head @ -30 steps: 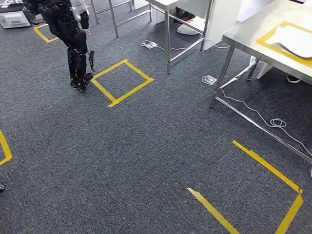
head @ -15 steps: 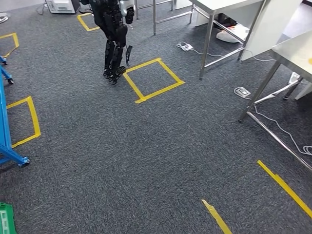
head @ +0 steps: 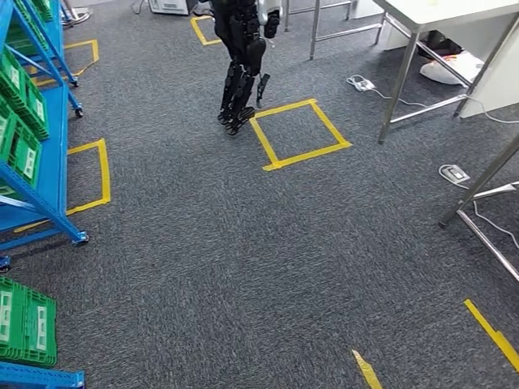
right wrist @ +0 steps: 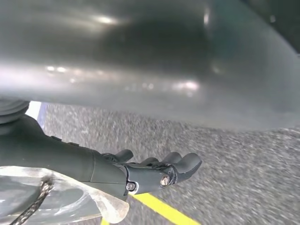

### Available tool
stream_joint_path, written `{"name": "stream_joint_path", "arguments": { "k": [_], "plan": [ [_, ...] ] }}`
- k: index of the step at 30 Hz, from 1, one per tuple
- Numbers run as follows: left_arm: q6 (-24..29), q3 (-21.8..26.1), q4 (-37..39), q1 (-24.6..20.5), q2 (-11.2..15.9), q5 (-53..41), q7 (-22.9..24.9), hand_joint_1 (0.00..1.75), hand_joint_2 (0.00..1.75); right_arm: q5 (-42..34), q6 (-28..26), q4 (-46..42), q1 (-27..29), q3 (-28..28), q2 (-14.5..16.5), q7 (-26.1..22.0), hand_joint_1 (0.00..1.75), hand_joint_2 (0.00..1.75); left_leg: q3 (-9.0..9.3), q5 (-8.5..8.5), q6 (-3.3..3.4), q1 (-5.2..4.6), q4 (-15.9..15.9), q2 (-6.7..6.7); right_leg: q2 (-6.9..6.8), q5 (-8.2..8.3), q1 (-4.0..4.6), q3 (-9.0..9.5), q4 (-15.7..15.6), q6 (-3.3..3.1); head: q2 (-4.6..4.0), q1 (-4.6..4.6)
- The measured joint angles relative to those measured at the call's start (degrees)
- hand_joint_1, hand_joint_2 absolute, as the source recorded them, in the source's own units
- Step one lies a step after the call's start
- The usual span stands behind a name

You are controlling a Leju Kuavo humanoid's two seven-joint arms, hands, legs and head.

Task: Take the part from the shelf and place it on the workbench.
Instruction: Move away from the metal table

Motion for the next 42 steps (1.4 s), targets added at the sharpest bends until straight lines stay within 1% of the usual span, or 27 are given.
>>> {"name": "stream_joint_path", "arguments": {
  "k": [2,4,5,7,8,9,10,11,12,13,15,17,19,20,22,24,26,27,29,30,31,33,35,37,39,41,42],
  "plan": [
    [0.0,0.0,0.0,-0.2,0.0,0.0,0.0,0.0,0.0,0.1,0.0,0.0,0.0,0.0,0.0,0.0,0.0,0.0,1.87,0.45,0.61,-0.63,-3.8,1.7,-1.25,-0.47,0.21,0.11,-0.1,0.5,0.0,-0.01],
    [-0.1,0.0,0.0,-0.1,0.0,0.0,0.0,0.0,0.0,0.3,0.0,-0.1,-0.2,0.0,0.0,0.1,0.0,0.0,1.98,0.34,1.03,-0.74,-4.2,0.77,-2.45,-0.74,0.29,0.63,-0.4,0.96,0.0,0.02],
    [-0.2,0.0,0.0,0.1,0.0,0.0,0.0,0.0,0.0,0.4,0.1,-0.1,-0.4,0.0,0.0,0.2,0.0,0.0,2.11,0.52,1.27,-0.61,-4.5,0.09,-2.03,-1.04,0.25,0.85,-0.2,1.19,0.0,0.07],
    [-0.2,0.0,0.0,0.2,0.0,0.1,0.0,0.0,0.0,0.8,0.1,-0.2,-0.6,0.0,0.0,0.5,0.0,0.0,2.41,0.96,1.77,-0.19,-5.2,-1.26,1.1,-3.04,0.11,-0.31,2.9,1.6,0.0,0.32],
    [-0.2,0.0,0.0,0.1,0.0,0.2,0.0,0.0,0.0,1.0,-0.1,-0.2,-0.5,0.0,0.0,0.8,0.0,0.0,2.42,1.05,1.91,-0.06,-5.3,-1.94,3.11,-4.72,-0.01,-2.06,6.4,1.74,0.0,0.48],
    [-0.2,0.0,0.0,0.0,0.0,0.4,0.0,0.0,0.0,1.3,-0.3,-0.2,-0.4,0.0,0.1,1.1,0.0,0.0,2.41,1.07,2.0,0.0,-5.3,-2.7,4.29,-6.42,-0.07,-4.26,10.5,1.81,0.0,0.58],
    [-0.1,0.0,0.0,0.0,0.0,0.5,0.0,0.0,0.0,1.6,-0.5,-0.2,-0.3,0.0,0.1,1.5,0.0,0.0,2.42,1.04,2.03,0.0,-5.3,-3.51,4.72,-7.51,-0.09,-6.41,14.2,1.87,0.0,0.62],
    [-0.1,0.0,0.0,0.0,0.0,0.7,0.0,0.0,0.0,1.9,-0.6,-0.2,-0.2,0.0,0.2,1.8,0.0,0.0,2.47,1.01,2.05,0.0,-5.3,-4.32,4.84,-7.51,-0.12,-7.89,16.2,1.89,0.0,0.61],
    [-0.1,0.1,0.0,0.1,0.0,0.9,0.0,0.0,0.0,2.2,-0.8,-0.2,-0.1,0.0,0.3,2.0,0.0,0.0,2.57,0.97,2.02,0.02,-5.2,-5.18,4.91,-6.24,-0.19,-8.34,15.9,1.91,0.0,0.61],
    [-0.1,0.1,0.0,0.1,0.0,1.0,0.0,0.0,0.0,2.4,-0.9,-0.2,0.0,0.0,0.3,2.2,0.0,0.0,2.71,0.9,1.93,0.07,-5.2,-6.04,5.13,-3.98,-0.29,-7.66,13.3,1.92,0.0,0.59],
    [-0.1,0.1,0.0,0.1,0.0,1.1,0.0,0.0,0.0,2.6,-1.0,-0.2,0.0,0.0,0.5,2.4,0.0,0.0,2.81,0.63,1.5,0.13,-4.9,-7.66,7.37,0.36,-0.66,-4.67,5.3,2.0,0.0,0.61],
    [0.1,0.1,0.0,0.0,0.0,1.3,0.0,0.0,0.0,2.8,-1.1,-0.2,0.0,0.1,0.6,2.5,0.0,0.0,2.48,0.49,0.88,0.2,-4.5,-8.96,9.54,1.6,-0.87,-2.71,1.0,1.84,0.0,0.58],
    [0.3,0.3,0.0,0.1,0.1,1.8,-0.1,0.0,0.0,3.6,-0.9,-0.3,0.0,0.2,0.7,2.8,0.0,0.0,2.1,0.68,0.28,0.4,-4.5,-10.11,9.2,1.49,-0.74,-2.28,0.8,1.33,0.0,0.53],
    [0.5,0.5,0.0,0.1,0.1,2.3,-0.2,0.0,0.0,4.2,-0.8,-0.3,-0.1,0.3,0.7,2.9,0.0,0.0,1.97,0.58,0.01,0.45,-4.3,-9.79,8.55,1.59,-0.71,-2.16,0.6,1.03,0.0,0.51],
    [0.7,1.1,0.0,0.1,0.2,3.3,-0.4,0.0,0.0,5.7,-0.3,-0.3,0.0,0.7,0.9,3.0,0.0,0.0,0.73,-1.21,-0.52,0.32,-1.7,-7.0,6.96,1.66,-0.72,-1.93,0.3,0.32,0.0,0.29],
    [0.9,1.8,0.0,-0.1,0.2,4.4,-0.9,0.0,0.0,7.4,0.0,-0.3,0.2,1.5,0.9,3.1,0.0,0.0,-2.52,-4.88,-0.96,0.31,5.3,-3.84,5.1,1.46,-0.53,-1.81,0.3,-0.23,0.0,0.11],
    [1.1,2.8,0.0,-0.1,0.3,5.7,-1.5,0.0,0.0,8.8,0.2,-0.3,0.6,2.6,1.0,3.2,0.0,0.0,-5.52,-7.06,-1.17,0.47,11.6,-3.07,3.2,1.24,-0.33,-1.75,0.3,-0.48,0.0,0.12],
    [1.3,3.4,0.0,-0.1,0.3,6.4,-1.8,0.0,0.0,9.2,0.3,-0.3,0.6,3.4,1.0,3.2,0.0,0.0,-5.69,-6.56,-1.15,0.51,12.0,-2.93,2.36,1.14,-0.26,-1.67,0.3,-0.53,0.0,0.12],
    [1.7,4.6,0.0,0.0,0.5,7.8,-2.1,0.0,0.0,9.7,0.7,-0.3,0.7,5.6,1.0,3.3,0.0,0.0,-2.71,-2.82,-0.72,0.39,6.3,-2.06,0.9,0.86,-0.12,-1.24,0.3,-0.5,0.0,0.12],
    [1.9,5.1,0.0,0.0,0.5,8.3,-2.2,0.0,0.0,9.8,0.9,-0.3,0.7,7.0,1.0,3.4,0.0,0.0,-0.53,-1.15,-0.31,0.08,2.1,-0.52,0.26,0.67,-0.03,-1.0,0.3,-0.42,0.0,0.14],
    [2.1,5.7,0.0,-0.1,0.6,8.8,-2.2,0.0,0.0,9.9,1.1,-0.3,0.7,8.4,1.0,3.4,0.0,0.0,1.21,-0.1,0.1,-0.29,-1.3,0.97,-0.34,0.44,0.1,-0.81,0.3,-0.25,0.0,0.12],
    [2.5,6.7,0.0,-0.4,0.7,9.5,-2.0,0.0,0.0,9.9,1.7,-0.3,0.8,11.6,1.1,3.6,0.0,0.0,2.46,0.11,0.69,-0.92,-4.2,2.69,-1.62,0.1,0.33,-0.5,0.2,0.16,0.0,0.13],
    [2.8,7.6,0.0,-0.3,0.8,9.9,-1.6,0.0,0.0,9.9,2.2,-0.3,0.9,14.8,1.1,3.8,0.0,0.0,2.48,0.32,1.02,-0.81,-4.7,1.37,-2.66,-0.23,0.35,-0.18,0.1,0.67,0.0,0.1],
    [2.9,8.4,0.0,-0.2,0.9,10.3,-1.1,0.0,0.0,9.9,2.6,-0.3,1.0,17.5,1.1,3.9,0.0,0.0,2.8,0.71,1.44,-0.34,-5.3,-0.09,-0.21,-1.63,0.2,-0.84,1.9,1.28,0.0,0.26],
    [3.1,9.0,0.0,-0.4,0.9,10.5,-0.6,0.0,0.0,9.9,3.0,-0.2,1.2,19.8,1.1,4.0,0.0,0.0,2.9,0.91,1.73,-0.05,-5.5,-1.58,3.63,-4.84,0.01,-4.01,8.5,1.75,0.0,0.53],
    [3.3,9.6,0.0,-0.5,0.8,10.6,-0.3,0.0,0.0,9.8,3.4,-0.1,1.2,21.6,1.1,4.0,0.0,0.0,2.95,0.91,1.82,0.01,-5.5,-3.17,4.8,-7.14,-0.06,-7.9,15.8,2.02,0.0,0.59],
    [3.4,9.8,0.0,-0.5,0.8,10.7,-0.2,0.0,0.0,9.8,3.6,-0.1,1.1,22.3,1.1,4.0,0.0,0.0,3.06,0.87,1.8,0.04,-5.5,-3.97,4.91,-6.71,-0.08,-8.73,16.9,2.09,0.0,0.59]
  ]
}}
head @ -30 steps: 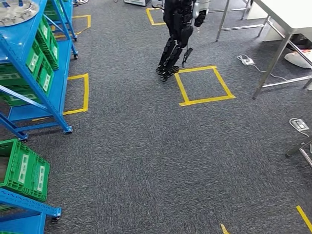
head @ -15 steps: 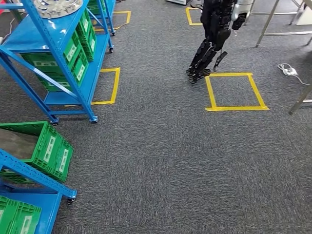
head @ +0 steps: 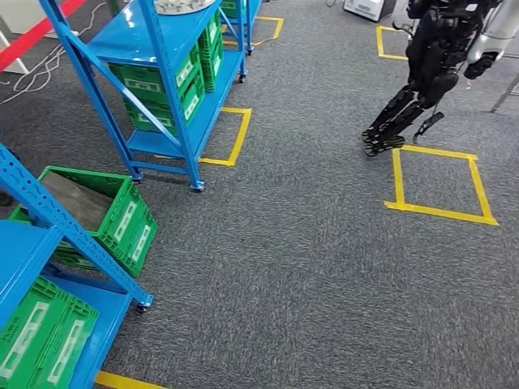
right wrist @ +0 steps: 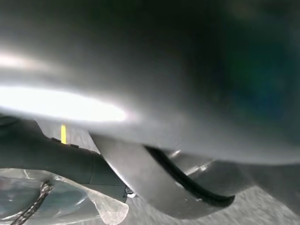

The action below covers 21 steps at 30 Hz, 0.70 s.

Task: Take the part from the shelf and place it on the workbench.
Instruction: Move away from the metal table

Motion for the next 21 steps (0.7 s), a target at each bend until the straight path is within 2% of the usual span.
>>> {"name": "stream_joint_path", "arguments": {
  "k": [1,2,3,4,5,6,8,9,10,12,14,15,16,17,18,19,21],
  "plan": [
    [0.1,0.2,0.0,0.0,0.0,0.0,0.1,0.0,0.0,0.0,0.2,0.0,-0.1,0.7,0.0,0.1,0.0,0.0,0.16,-0.06,-0.07,0.06,0.0,-0.85,0.08,1.58,-0.05,0.31,-1.2,0.06,0.0,-0.01],
    [0.2,0.3,0.0,0.0,0.0,0.0,0.1,0.0,0.0,0.0,0.4,0.0,-0.2,1.3,0.0,0.2,0.0,0.0,0.32,-0.16,-0.22,0.16,0.1,-1.72,0.45,3.98,-0.18,1.64,-4.5,0.13,0.0,-0.02],
    [0.2,0.3,0.0,0.0,0.0,0.0,0.1,0.0,0.0,0.0,0.5,0.0,-0.2,1.9,0.0,0.4,0.0,0.0,0.4,-0.3,-0.45,0.26,0.2,-2.57,1.57,6.05,-0.4,3.36,-8.5,0.23,0.0,-0.01],
    [0.2,0.4,0.0,0.0,0.0,-0.1,0.1,0.0,0.0,0.0,0.6,0.1,-0.2,2.4,0.1,0.6,0.0,0.0,0.31,-0.46,-0.74,0.28,0.5,-3.4,2.89,7.37,-0.66,4.99,-12.2,0.25,0.0,-0.02],
    [0.2,0.4,0.0,-0.1,0.0,-0.1,0.1,0.0,0.0,0.0,0.6,0.1,-0.1,2.8,0.1,0.6,0.0,0.0,0.07,-0.5,-1.07,0.31,0.8,-4.1,4.0,7.95,-0.82,6.15,-14.7,0.13,0.0,-0.03],
    [0.2,0.4,0.0,-0.1,0.0,-0.1,0.1,0.0,0.0,0.0,0.7,0.2,-0.1,3.1,0.2,0.7,0.0,0.0,-0.27,-0.46,-1.39,0.34,1.0,-4.72,4.7,7.79,-0.87,6.7,-15.8,-0.08,0.0,-0.03],
    [0.2,0.5,0.0,0.0,0.1,-0.2,0.2,0.0,0.0,0.0,0.7,0.2,-0.1,3.7,0.3,0.9,0.0,0.0,-0.82,-0.25,-1.95,0.47,1.1,-5.66,3.94,7.73,-0.8,6.93,-16.1,-0.81,0.0,-0.03],
    [0.2,0.6,0.0,0.1,0.1,-0.3,0.2,0.0,0.0,-0.1,0.6,0.2,-0.2,3.9,0.4,0.9,0.0,0.0,-1.08,-0.52,-2.23,0.45,1.4,-5.0,3.32,7.81,-0.82,7.01,-16.2,-1.18,0.0,-0.13],
    [0.1,0.6,0.0,0.1,0.1,-0.4,0.2,0.0,0.0,-0.3,0.4,0.2,-0.2,4.1,0.4,0.9,0.0,0.0,-1.7,-1.3,-2.52,0.41,2.7,-3.73,2.58,7.85,-0.85,7.14,-16.4,-1.59,0.0,-0.32],
    [0.0,0.7,0.0,-0.1,0.1,-0.9,-0.1,0.0,0.0,-1.1,-0.4,0.2,0.0,4.1,0.5,0.6,0.0,0.0,-4.5,-4.3,-3.03,0.35,8.6,-0.42,0.76,7.71,-0.75,7.42,-16.5,-2.24,0.0,-0.65],
    [-0.3,0.7,0.0,-0.2,0.1,-1.5,-0.6,0.0,0.0,-1.8,-1.1,0.2,0.2,4.1,0.5,0.4,0.0,0.0,-8.04,-6.92,-3.31,0.51,15.7,0.75,-1.09,7.46,-0.56,7.54,-16.5,-2.57,0.0,-0.72],
    [-0.5,0.7,0.0,-0.1,0.1,-1.6,-0.9,0.0,0.0,-2.0,-1.4,0.2,0.2,4.1,0.5,0.4,0.0,0.0,-8.87,-6.95,-3.35,0.58,17.3,0.9,-1.9,7.33,-0.5,7.63,-16.5,-2.64,0.0,-0.73],
    [-0.6,0.7,0.0,0.0,0.1,-1.9,-1.1,0.0,0.0,-2.3,-1.6,0.2,0.1,4.1,0.5,0.5,0.0,0.0,-8.59,-5.86,-3.31,0.62,16.6,1.03,-2.66,7.19,-0.47,7.78,-16.5,-2.65,0.0,-0.74],
    [-0.7,0.7,0.0,0.1,0.1,-2.1,-1.4,0.0,0.0,-2.7,-1.8,0.2,0.1,4.0,0.5,0.6,0.0,0.0,-7.25,-3.94,-3.16,0.6,13.9,1.41,-3.38,7.02,-0.44,8.02,-16.5,-2.6,0.0,-0.74],
    [-0.8,0.6,0.0,0.1,0.1,-2.4,-1.9,0.0,0.0,-3.2,-2.0,0.2,0.1,3.9,0.5,0.8,0.0,0.0,-5.27,-1.88,-2.86,0.49,9.9,2.47,-4.06,6.82,-0.4,8.3,-16.6,-2.49,0.0,-0.74],
    [-0.8,0.6,0.0,0.0,0.1,-2.7,-2.5,0.0,0.0,-3.8,-2.2,0.2,0.1,3.6,0.5,0.9,0.0,0.0,-3.37,-0.56,-2.52,0.15,6.1,4.08,-4.72,6.55,-0.24,8.46,-16.5,-2.28,0.0,-0.74],
    [-0.9,0.4,0.0,-0.2,0.0,-3.3,-3.8,0.0,0.0,-4.8,-2.4,0.2,0.1,2.9,0.5,1.0,0.0,0.0,-1.4,0.07,-1.88,-0.43,2.0,6.37,-5.99,6.06,0.07,8.72,-16.5,-1.75,0.0,-0.69]
  ]
}}
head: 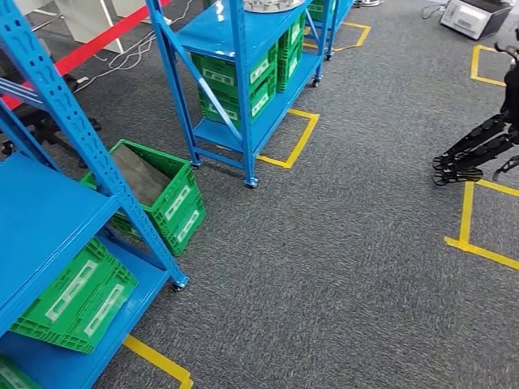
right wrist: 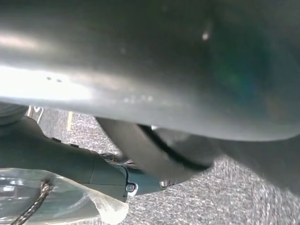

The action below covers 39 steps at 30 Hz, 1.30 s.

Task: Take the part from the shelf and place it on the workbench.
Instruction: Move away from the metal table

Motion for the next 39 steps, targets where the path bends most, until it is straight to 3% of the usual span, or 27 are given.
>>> {"name": "stream_joint_path", "arguments": {
  "k": [2,3,4,6,8,9,10,12,14,16,17,18,20,22,24,25,26,27,29,31,33,35,37,39],
  "plan": [
    [-0.2,-0.2,0.0,0.0,0.0,-0.5,-0.6,0.0,0.0,-0.7,-0.2,0.0,-0.2,-0.8,0.0,-0.1,0.0,0.0,0.05,-0.27,0.46,-0.16,-0.5,-0.71,-1.4,-0.3,0.17,0.64,-0.2,0.49,0.0,0.03],
    [-0.3,-0.2,0.0,0.1,0.0,-0.7,-0.6,0.0,0.0,-0.9,-0.3,-0.1,-0.4,-1.1,0.0,-0.2,0.0,0.0,0.16,-0.15,0.71,-0.03,-0.7,-1.48,-1.22,-0.61,0.14,0.76,-0.1,0.77,0.0,0.07],
    [-0.4,-0.2,0.0,0.2,0.0,-0.8,-0.3,0.0,0.0,-1.1,-0.4,-0.1,-0.5,-1.4,0.0,-0.5,0.0,0.0,0.29,-0.01,1.0,0.15,-1.0,-2.2,-0.13,-1.29,0.06,0.63,0.7,1.03,0.0,0.15],
    [-0.5,-0.2,0.0,0.2,-0.1,-1.0,0.2,0.0,0.0,-1.4,-0.7,-0.2,-0.5,-2.1,-0.1,-1.3,0.0,0.0,0.48,0.26,1.49,0.54,-1.3,-3.65,3.6,-4.16,-0.18,-2.02,6.0,1.49,0.0,0.49],
    [-0.4,-0.2,0.0,0.1,-0.1,-1.0,0.5,0.0,0.0,-1.6,-1.1,-0.2,-0.4,-2.6,-0.2,-1.9,0.0,0.0,0.45,0.26,1.73,0.62,-1.3,-5.2,5.61,-7.02,-0.29,-6.33,13.8,1.71,0.0,0.7],
    [-0.3,-0.2,0.0,0.1,-0.1,-1.0,0.7,0.0,0.0,-1.6,-1.3,-0.2,-0.3,-2.9,-0.2,-2.0,0.0,0.0,0.51,0.23,1.76,0.63,-1.3,-6.03,5.85,-7.18,-0.3,-7.96,16.2,1.76,0.0,0.69],
    [-0.2,-0.2,0.0,0.2,-0.1,-1.0,0.8,0.0,0.0,-1.7,-1.5,-0.2,-0.2,-3.1,-0.3,-2.2,0.0,0.0,0.62,0.19,1.75,0.64,-1.3,-6.9,5.97,-6.11,-0.31,-8.63,16.3,1.77,0.0,0.71],
    [0.0,-0.2,0.0,0.3,-0.2,-1.0,0.9,0.0,0.0,-1.9,-1.8,-0.2,-0.2,-3.5,-0.4,-2.4,0.0,0.0,0.9,0.03,1.56,0.72,-1.2,-8.65,6.85,-1.3,-0.41,-6.92,10.3,1.67,0.0,0.7],
    [0.1,-0.2,0.0,0.2,-0.2,-1.0,0.9,0.0,0.0,-2.0,-1.9,-0.2,-0.2,-3.9,-0.4,-2.4,0.0,0.0,0.84,-0.22,1.08,0.68,-0.9,-10.13,9.51,1.83,-0.69,-4.16,3.2,1.42,0.0,0.68],
    [0.1,-0.2,0.0,0.2,-0.3,-1.0,0.9,0.0,0.0,-2.1,-2.0,-0.1,-0.3,-4.1,-0.4,-2.2,0.0,0.0,0.45,-0.16,0.36,0.76,-0.8,-11.3,10.95,1.97,-0.74,-2.99,0.9,0.92,0.0,0.62],
    [0.1,-0.2,0.0,0.2,-0.3,-1.0,1.0,0.0,0.0,-2.1,-2.1,-0.1,-0.3,-4.2,-0.5,-2.2,0.0,0.0,0.27,-0.03,-0.02,0.87,-0.8,-11.91,10.48,2.04,-0.72,-2.74,0.7,0.59,0.0,0.6],
    [0.1,-0.2,0.0,0.3,-0.2,-1.0,1.0,0.0,0.0,-2.1,-2.1,-0.1,-0.4,-4.2,-0.5,-2.1,0.0,0.0,0.19,-0.04,-0.37,0.92,-0.8,-12.05,9.82,2.16,-0.73,-2.56,0.5,0.25,0.0,0.61],
    [0.1,-0.2,0.0,0.4,-0.3,-1.0,1.0,0.0,0.0,-2.2,-2.2,-0.1,-0.4,-4.3,-0.5,-2.1,0.0,0.0,-0.8,-1.51,-1.0,0.8,1.4,-9.98,8.24,2.29,-0.88,-2.19,0.0,-0.46,0.0,0.29],
    [0.2,-0.2,0.0,0.2,-0.3,-1.0,1.1,0.0,0.0,-2.2,-2.2,-0.1,-0.2,-4.3,-0.5,-2.2,0.0,0.0,-3.86,-5.03,-1.55,0.8,7.9,-6.71,6.38,2.11,-0.82,-1.94,-0.2,-0.99,0.0,-0.07],
    [0.1,-0.2,0.0,0.2,-0.3,-1.0,1.1,0.0,0.0,-2.2,-2.2,-0.1,-0.1,-4.3,-0.6,-2.1,0.0,0.0,-7.08,-7.49,-1.91,1.03,14.6,-5.51,4.47,1.86,-0.71,-1.81,-0.1,-1.18,0.0,-0.1],
    [0.1,-0.2,0.0,0.3,-0.3,-1.0,1.0,0.0,0.0,-2.2,-2.2,-0.1,-0.1,-4.4,-0.6,-2.1,0.0,0.0,-7.46,-7.18,-1.98,1.14,15.4,-5.34,3.63,1.73,-0.68,-1.7,-0.1,-1.19,0.0,-0.11],
    [0.0,-0.2,0.0,0.4,-0.2,-1.0,0.9,0.0,0.0,-2.1,-2.2,-0.1,-0.1,-4.5,-0.6,-2.1,0.0,0.0,-6.59,-5.73,-1.96,1.2,13.8,-5.16,2.92,1.59,-0.66,-1.52,-0.1,-1.14,0.0,-0.11],
    [-0.2,-0.2,0.0,0.5,-0.2,-1.0,0.8,0.0,0.0,-2.1,-2.2,-0.1,-0.2,-4.5,-0.6,-2.0,0.0,0.0,-4.69,-3.58,-1.79,1.18,10.2,-4.66,2.25,1.42,-0.65,-1.23,-0.1,-1.07,0.0,-0.12],
    [-0.6,-0.2,0.0,0.4,-0.2,-1.0,0.3,0.0,0.0,-1.9,-2.2,-0.1,-0.2,-4.6,-0.6,-2.1,0.0,0.0,-0.63,-0.59,-1.11,0.75,2.3,-2.16,0.99,0.95,-0.44,-0.67,-0.1,-0.72,0.0,-0.12],
    [-0.9,-0.2,0.0,0.2,-0.3,-1.0,0.0,0.0,0.0,-1.8,-2.1,-0.1,-0.3,-4.8,-0.6,-2.5,0.0,0.0,0.85,-0.14,-0.39,0.29,-0.9,-0.75,-0.18,0.56,-0.16,-0.28,-0.2,-0.2,0.0,-0.09],
    [-0.9,-0.2,0.0,0.3,-0.3,-0.9,0.0,0.0,0.0,-1.5,-1.7,-0.2,-0.6,-4.8,-0.7,-3.1,0.0,0.0,0.84,-0.04,0.15,0.39,-1.3,-1.9,-1.01,0.31,-0.11,0.11,-0.4,0.4,0.0,-0.11],
    [-0.9,-0.2,0.0,0.4,-0.3,-0.7,0.1,0.0,0.0,-1.0,-1.6,-0.3,-0.8,-4.8,-0.7,-3.3,0.0,0.0,1.16,0.23,0.76,0.8,-1.8,-3.12,1.11,-0.99,-0.23,-0.31,1.0,0.95,0.0,0.1],
    [-0.8,-0.2,0.0,0.2,-0.4,-0.4,0.1,0.0,0.0,-0.6,-2.0,-0.3,-0.9,-4.8,-0.6,-2.7,0.0,0.0,1.29,0.36,1.19,1.05,-2.0,-4.43,4.57,-4.2,-0.39,-3.25,7.2,1.27,0.0,0.46],
    [-0.8,-0.2,0.0,0.1,-0.5,-0.4,0.1,0.0,0.0,-0.4,-2.3,-0.3,-0.8,-4.9,-0.5,-2.1,0.0,0.0,1.28,0.33,1.34,1.06,-2.0,-5.96,5.79,-6.67,-0.45,-7.24,14.5,1.43,0.0,0.55]
  ]
}}
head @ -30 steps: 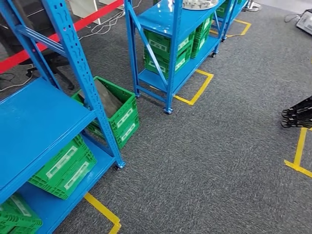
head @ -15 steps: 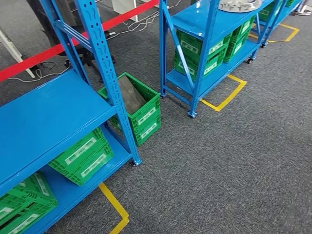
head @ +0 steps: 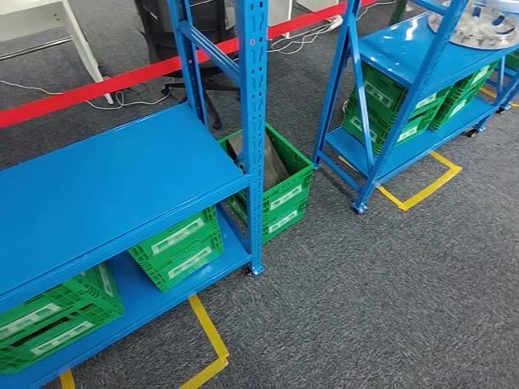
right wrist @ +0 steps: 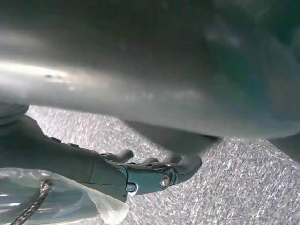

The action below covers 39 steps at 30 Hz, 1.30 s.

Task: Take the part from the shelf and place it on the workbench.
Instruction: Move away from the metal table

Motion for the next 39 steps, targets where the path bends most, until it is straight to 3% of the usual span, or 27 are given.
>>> {"name": "stream_joint_path", "arguments": {
  "k": [1,2,3,5,7,9,10,12,14,16,17,19,21,22,23,25,27,29,31,32,34,36,38,39],
  "plan": [
    [0.0,0.0,0.0,0.0,0.0,0.0,0.0,0.0,0.0,0.1,-0.1,0.0,0.1,0.0,0.0,0.1,0.0,0.0,0.06,-0.04,0.01,0.01,0.0,-0.81,0.12,0.32,-0.01,-1.06,1.3,0.05,0.0,0.01],
    [0.1,0.0,0.0,0.1,0.0,-0.1,0.1,0.0,0.0,0.2,-0.2,0.0,0.1,0.0,0.0,0.2,0.0,0.0,0.17,-0.09,-0.04,0.04,0.1,-1.66,0.21,1.84,-0.05,-1.05,0.3,0.08,0.0,0.01],
    [0.1,0.0,0.0,0.1,0.0,-0.1,0.2,0.0,0.0,0.3,-0.2,0.0,0.1,0.0,0.0,0.1,0.0,0.0,0.29,-0.18,-0.18,0.12,0.1,-2.53,0.55,4.25,-0.16,0.01,-2.8,0.1,0.0,0.0],
    [0.3,0.0,0.0,0.0,0.0,-0.2,0.3,0.0,0.0,0.5,-0.2,0.0,0.1,0.0,0.1,0.0,0.0,0.0,0.31,-0.49,-0.7,0.2,0.6,-4.07,3.25,7.9,-0.61,3.08,-10.4,0.16,0.0,-0.01],
    [0.3,0.0,0.0,0.0,0.0,-0.3,0.3,0.0,0.0,0.7,-0.2,0.1,0.0,-0.1,0.2,-0.2,0.0,0.0,-0.12,-0.54,-1.45,0.27,0.9,-5.36,5.51,8.47,-0.82,4.77,-13.7,-0.12,0.0,-0.04],
    [0.5,0.0,0.0,0.1,0.0,-0.3,0.3,0.0,0.0,0.8,-0.3,0.1,-0.1,-0.1,0.4,-0.2,0.0,0.0,-0.53,-0.3,-2.22,0.47,0.8,-6.7,4.79,8.38,-0.69,5.13,-13.8,-0.79,0.0,-0.04],
    [0.5,0.0,0.0,0.1,0.0,-0.4,0.3,0.0,0.0,0.9,-0.3,0.1,-0.1,-0.1,0.4,-0.2,0.0,0.0,-0.67,-0.42,-2.55,0.49,1.0,-6.54,4.05,8.46,-0.7,5.27,-14.0,-1.18,0.0,-0.11],
    [0.7,0.0,0.0,0.1,0.0,-0.5,0.4,0.0,0.0,1.0,-0.2,0.0,-0.2,-0.2,0.7,-0.3,0.0,0.0,-2.24,-2.29,-3.07,0.32,4.2,-3.85,2.25,8.49,-0.77,5.58,-14.3,-1.95,0.0,-0.54],
    [0.8,0.0,0.0,-0.1,0.0,-0.7,0.5,0.0,0.0,1.0,-0.2,0.0,-0.1,-0.2,0.8,-0.2,0.0,0.0,-6.0,-5.93,-3.44,0.26,11.8,-0.43,0.26,8.25,-0.51,5.73,-14.4,-2.48,0.0,-0.92],
    [0.9,0.0,0.0,-0.1,0.0,-0.8,0.5,0.0,0.0,1.0,-0.1,0.0,0.0,-0.3,0.8,0.0,0.0,0.0,-8.99,-7.65,-3.56,0.33,17.8,0.57,-1.65,8.0,-0.27,5.89,-14.4,-2.72,0.0,-0.92],
    [1.0,0.0,0.0,0.1,0.0,-0.9,0.5,0.0,0.0,1.0,-0.1,0.0,-0.1,-0.4,0.8,0.1,0.0,0.0,-8.98,-6.87,-3.48,0.34,17.8,0.72,-2.43,7.88,-0.17,6.02,-14.4,-2.75,0.0,-0.92],
    [1.0,0.0,0.0,0.2,0.0,-1.1,0.5,0.0,0.0,1.0,-0.1,0.0,-0.3,-0.4,0.9,0.1,0.0,0.0,-5.68,-2.81,-2.82,0.12,11.3,1.83,-3.77,7.57,0.01,6.51,-14.4,-2.72,0.0,-0.93],
    [1.0,0.0,0.0,0.1,0.0,-1.2,0.5,0.0,0.0,1.1,0.0,0.0,-0.3,-0.4,1.0,0.1,0.0,0.0,-1.95,-0.31,-1.7,-0.69,3.8,5.06,-5.01,7.09,0.32,6.85,-14.4,-2.4,0.0,-0.92],
    [1.0,0.0,0.0,-0.1,0.0,-1.2,0.5,0.0,0.0,1.1,0.0,0.0,-0.3,-0.4,1.1,0.1,0.0,0.0,-1.05,-0.01,-1.23,-1.07,1.9,6.31,-5.62,6.88,0.46,6.97,-14.4,-2.17,0.0,-0.9],
    [1.0,0.0,0.0,-0.1,0.1,-1.2,0.5,0.0,0.0,1.1,0.0,0.0,-0.4,-0.4,1.1,0.1,0.0,0.0,-0.95,-0.28,-0.94,-1.34,1.3,6.64,-6.31,6.72,0.57,7.13,-14.5,-1.92,0.0,-0.89],
    [1.1,0.0,0.0,0.0,0.0,-1.2,0.5,0.0,0.0,1.1,0.0,0.0,-0.6,-0.4,1.1,0.1,0.0,0.0,-0.92,-0.01,-0.48,-1.15,0.8,5.14,-7.05,6.42,0.64,7.74,-14.7,-1.39,0.0,-0.86],
    [1.1,0.1,0.0,0.1,0.0,-1.2,0.5,0.0,0.0,1.1,0.0,-0.1,-0.7,-0.4,1.1,0.1,0.0,0.0,-0.57,0.4,0.07,-0.64,0.1,3.54,-4.18,4.88,0.52,7.07,-12.6,-0.79,0.0,-0.65],
    [1.0,0.1,0.0,-0.1,0.0,-1.2,0.5,0.0,0.0,1.1,0.0,-0.1,-0.6,-0.4,1.1,0.0,0.0,0.0,-0.46,0.55,0.38,-0.39,-0.2,2.0,-0.58,1.64,0.31,3.77,-6.0,-0.39,0.0,-0.38],
    [1.0,0.1,0.0,-0.1,-0.1,-1.2,0.5,0.0,0.0,1.0,0.0,-0.1,-0.4,-0.4,1.1,0.1,0.0,0.0,-0.44,0.49,0.46,-0.38,-0.1,0.33,0.15,-0.27,0.25,0.05,0.5,-0.17,0.0,-0.31],
    [1.0,0.1,0.0,0.0,-0.1,-1.2,0.5,0.0,0.0,1.0,0.0,-0.1,-0.3,-0.5,1.1,0.1,0.0,0.0,-0.35,0.45,0.44,-0.36,-0.1,-0.56,0.21,0.5,0.22,-0.72,1.1,-0.11,0.0,-0.31],
    [1.0,0.1,0.0,0.1,-0.1,-1.3,0.5,0.0,0.0,1.0,0.0,-0.1,-0.3,-0.5,1.1,0.1,0.0,0.0,-0.07,0.27,0.18,-0.26,0.1,-2.31,0.76,5.06,0.05,0.87,-4.3,-0.06,0.0,-0.31],
    [1.1,0.1,0.0,0.0,-0.1,-1.5,0.8,0.0,0.0,1.1,0.2,-0.1,-0.3,-0.5,1.1,0.1,0.0,0.0,-0.14,0.0,-0.34,-0.24,0.5,-3.8,3.7,8.29,-0.41,3.7,-11.2,-0.14,0.0,-0.37],
    [1.3,0.0,0.0,-0.1,-0.1,-1.7,1.2,0.0,0.0,1.1,0.4,-0.1,-0.4,-0.6,1.1,0.3,0.0,0.0,-0.66,0.06,-1.05,-0.15,0.8,-5.03,5.77,8.52,-0.56,4.88,-13.6,-0.57,0.0,-0.42],
    [1.3,0.0,0.0,0.0,-0.1,-1.8,1.3,0.0,0.0,1.1,0.5,-0.1,-0.4,-0.6,1.1,0.3,0.0,0.0,-0.89,0.19,-1.38,-0.04,0.8,-5.65,5.44,8.54,-0.47,5.05,-13.8,-0.89,0.0,-0.43]
  ]
}}
